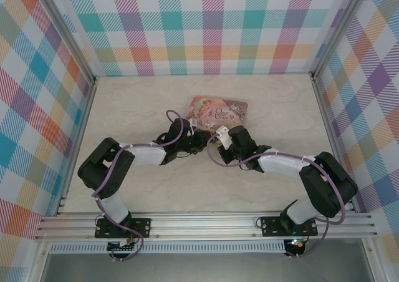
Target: Unlock the padlock with the key
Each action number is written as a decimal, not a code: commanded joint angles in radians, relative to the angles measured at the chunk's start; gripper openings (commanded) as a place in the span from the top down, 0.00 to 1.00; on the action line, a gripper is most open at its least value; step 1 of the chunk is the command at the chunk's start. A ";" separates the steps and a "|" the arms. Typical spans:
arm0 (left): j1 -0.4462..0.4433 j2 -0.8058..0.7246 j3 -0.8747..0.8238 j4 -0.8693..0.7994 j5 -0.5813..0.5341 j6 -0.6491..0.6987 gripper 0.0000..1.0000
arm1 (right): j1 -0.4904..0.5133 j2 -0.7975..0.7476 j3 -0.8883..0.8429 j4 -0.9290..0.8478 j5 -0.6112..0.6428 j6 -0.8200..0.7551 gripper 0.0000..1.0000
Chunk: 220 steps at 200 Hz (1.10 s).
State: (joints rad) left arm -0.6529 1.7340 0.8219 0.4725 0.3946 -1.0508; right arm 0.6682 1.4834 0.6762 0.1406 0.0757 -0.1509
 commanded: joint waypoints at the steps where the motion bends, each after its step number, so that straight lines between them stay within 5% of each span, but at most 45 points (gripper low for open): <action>1: -0.011 -0.027 0.016 -0.026 0.072 0.000 0.78 | -0.003 -0.036 0.005 0.128 0.012 -0.013 0.95; 220: 0.002 -0.037 0.007 -0.007 0.053 -0.029 0.78 | -0.001 -0.034 -0.036 0.070 -0.030 -0.013 0.94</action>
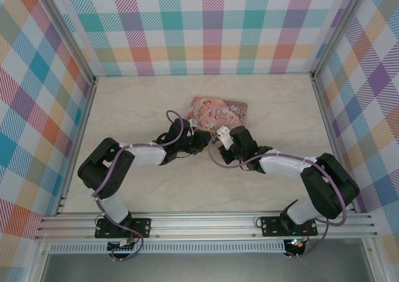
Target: Unlock the padlock with the key
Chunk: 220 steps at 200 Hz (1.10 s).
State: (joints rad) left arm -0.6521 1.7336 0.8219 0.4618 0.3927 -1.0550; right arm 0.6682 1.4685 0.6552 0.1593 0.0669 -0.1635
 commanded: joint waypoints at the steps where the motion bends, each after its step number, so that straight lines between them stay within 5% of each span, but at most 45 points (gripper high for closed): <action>1: 0.002 -0.036 0.007 0.003 0.055 -0.025 0.78 | -0.001 -0.020 -0.015 0.051 -0.022 -0.001 0.94; 220: 0.063 -0.075 0.014 -0.035 0.080 0.000 0.78 | 0.022 -0.002 -0.010 0.080 -0.042 0.009 0.94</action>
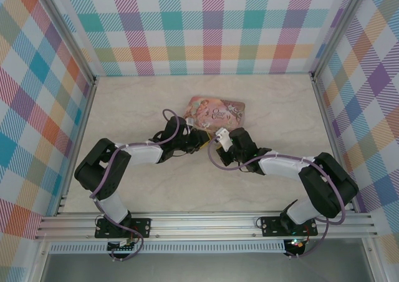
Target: Unlock the padlock with the key
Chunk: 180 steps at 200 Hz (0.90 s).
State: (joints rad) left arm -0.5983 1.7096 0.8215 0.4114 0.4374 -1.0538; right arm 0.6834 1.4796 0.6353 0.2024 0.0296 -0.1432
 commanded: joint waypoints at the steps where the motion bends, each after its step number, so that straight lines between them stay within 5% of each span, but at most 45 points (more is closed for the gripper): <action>1: 0.009 -0.051 0.014 0.014 0.035 -0.002 0.78 | 0.007 -0.013 0.010 0.036 -0.006 -0.012 0.94; 180: 0.009 -0.059 0.010 0.018 0.053 -0.011 0.78 | 0.011 0.070 0.097 0.051 -0.036 -0.021 0.94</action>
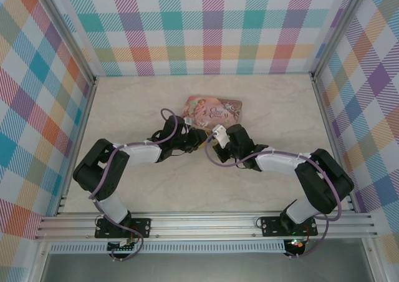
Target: Unlock the padlock with the key
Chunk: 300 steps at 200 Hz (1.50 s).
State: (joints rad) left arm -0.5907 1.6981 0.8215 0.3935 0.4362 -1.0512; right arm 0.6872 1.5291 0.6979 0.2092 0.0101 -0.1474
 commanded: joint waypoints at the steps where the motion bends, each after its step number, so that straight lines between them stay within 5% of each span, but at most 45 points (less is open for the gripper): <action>1: 0.002 -0.048 0.009 0.036 0.055 -0.013 0.78 | 0.007 0.020 0.033 0.045 -0.015 -0.017 0.94; 139: 0.000 -0.075 0.021 -0.064 0.107 0.039 0.78 | -0.038 -0.052 -0.011 0.228 -0.095 0.037 0.94; 300: 0.000 -0.045 0.030 -0.061 0.117 0.045 0.79 | -0.090 -0.110 -0.058 0.247 -0.221 0.104 0.94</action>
State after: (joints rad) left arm -0.5793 1.6497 0.8337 0.3611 0.4831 -1.0058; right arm 0.6071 1.4609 0.6300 0.3473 -0.1669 -0.0601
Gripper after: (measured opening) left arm 0.217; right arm 0.066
